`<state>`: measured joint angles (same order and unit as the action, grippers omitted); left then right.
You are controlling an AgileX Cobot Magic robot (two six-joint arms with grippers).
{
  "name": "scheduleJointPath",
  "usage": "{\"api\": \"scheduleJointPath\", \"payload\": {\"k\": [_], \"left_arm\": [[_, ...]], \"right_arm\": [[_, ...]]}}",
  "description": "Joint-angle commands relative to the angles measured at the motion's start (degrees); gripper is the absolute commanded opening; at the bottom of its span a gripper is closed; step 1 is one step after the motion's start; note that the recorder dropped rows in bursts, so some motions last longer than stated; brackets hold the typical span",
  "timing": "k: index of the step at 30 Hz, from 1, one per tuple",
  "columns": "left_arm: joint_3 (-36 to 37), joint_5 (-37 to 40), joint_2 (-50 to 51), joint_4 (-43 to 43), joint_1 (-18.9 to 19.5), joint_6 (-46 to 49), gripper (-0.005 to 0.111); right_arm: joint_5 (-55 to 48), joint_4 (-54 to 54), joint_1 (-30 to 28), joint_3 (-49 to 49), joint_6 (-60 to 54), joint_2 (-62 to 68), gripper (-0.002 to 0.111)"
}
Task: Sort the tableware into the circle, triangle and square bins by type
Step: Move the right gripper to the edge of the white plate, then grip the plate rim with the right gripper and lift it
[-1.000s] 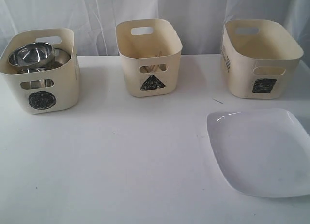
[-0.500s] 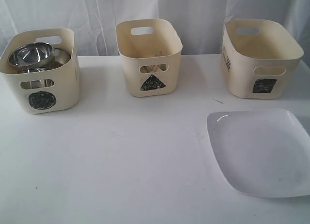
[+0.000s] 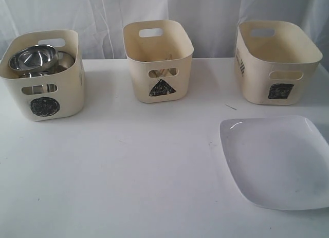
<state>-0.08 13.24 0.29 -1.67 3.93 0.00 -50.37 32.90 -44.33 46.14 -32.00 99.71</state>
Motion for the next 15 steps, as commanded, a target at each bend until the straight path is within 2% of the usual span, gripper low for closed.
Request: {"api": "scheduleJointPath", "payload": {"k": [1,5,12,15], "left_arm": [[0.08,0.10,-0.29,-0.42,0.11,0.33,0.001],[0.08,0.10,-0.29,-0.42,0.11,0.33,0.001],[0.08,0.10,-0.29,-0.42,0.11,0.33,0.001],[0.08,0.10,-0.29,-0.42,0.11,0.33,0.001]], "right_arm": [[-0.09,5.10,-0.36,-0.16,-6.59,3.83,0.050],[0.23,7.02,-0.13,-0.16,-11.64,7.36,0.042],[1.18,7.31,-0.13,-0.16,-14.39,11.70,0.000],[1.92,7.59,-0.13,-0.16,-14.47,11.85,0.000]]}}
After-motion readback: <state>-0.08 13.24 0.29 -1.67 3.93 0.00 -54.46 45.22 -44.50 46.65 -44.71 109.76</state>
